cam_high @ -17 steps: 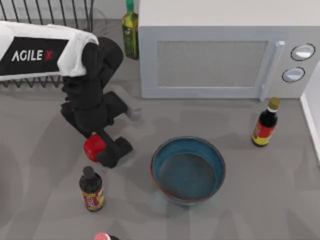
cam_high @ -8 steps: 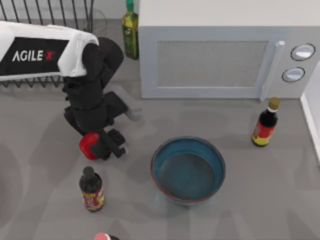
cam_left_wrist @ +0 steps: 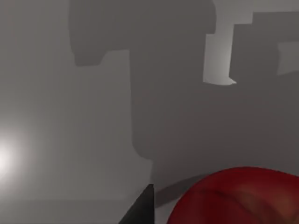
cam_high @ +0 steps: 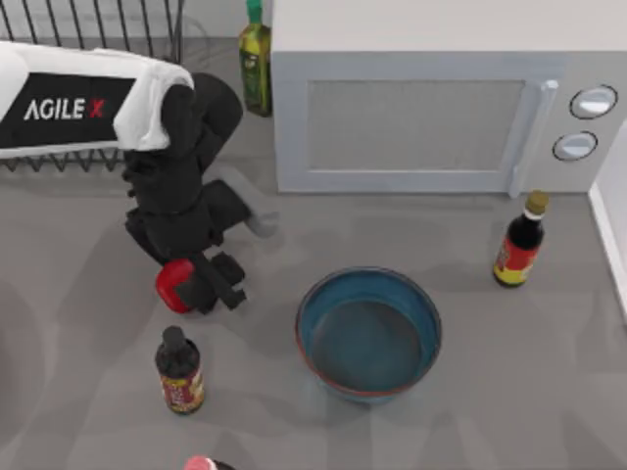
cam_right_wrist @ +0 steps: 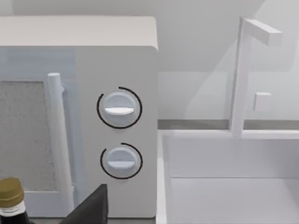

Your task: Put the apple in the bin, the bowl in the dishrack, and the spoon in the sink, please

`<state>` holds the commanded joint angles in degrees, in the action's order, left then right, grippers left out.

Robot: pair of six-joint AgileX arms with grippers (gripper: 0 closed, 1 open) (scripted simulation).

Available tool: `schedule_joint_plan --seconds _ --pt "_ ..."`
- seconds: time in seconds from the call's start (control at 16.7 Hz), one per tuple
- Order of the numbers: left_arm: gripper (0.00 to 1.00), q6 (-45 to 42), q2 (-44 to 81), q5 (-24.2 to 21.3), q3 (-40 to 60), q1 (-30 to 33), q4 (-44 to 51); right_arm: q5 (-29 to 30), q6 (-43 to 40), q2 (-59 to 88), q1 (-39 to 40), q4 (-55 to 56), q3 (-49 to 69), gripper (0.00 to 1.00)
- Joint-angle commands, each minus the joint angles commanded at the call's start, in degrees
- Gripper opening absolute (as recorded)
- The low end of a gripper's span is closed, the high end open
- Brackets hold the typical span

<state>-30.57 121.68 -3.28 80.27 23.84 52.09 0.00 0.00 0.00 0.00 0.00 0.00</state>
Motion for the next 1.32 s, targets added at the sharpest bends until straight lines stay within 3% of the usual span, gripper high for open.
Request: schedule_joint_plan --seconds 0.42,0.96,1.32 --pt "0.0 -0.5 -1.4 0.8 1.9 -0.2 2.1 0.0 0.0 0.0 0.0 0.0 0.0 1.0" --pt "0.0 -0.2 -6.7 0.8 14.1 -0.2 19.8 0.0 0.0 0.0 0.0 0.0 0.0 1.0" --pt "0.0 -0.1 -6.8 1.0 14.6 -0.4 20.6 0.0 0.0 0.0 0.0 0.0 0.0 1.0"
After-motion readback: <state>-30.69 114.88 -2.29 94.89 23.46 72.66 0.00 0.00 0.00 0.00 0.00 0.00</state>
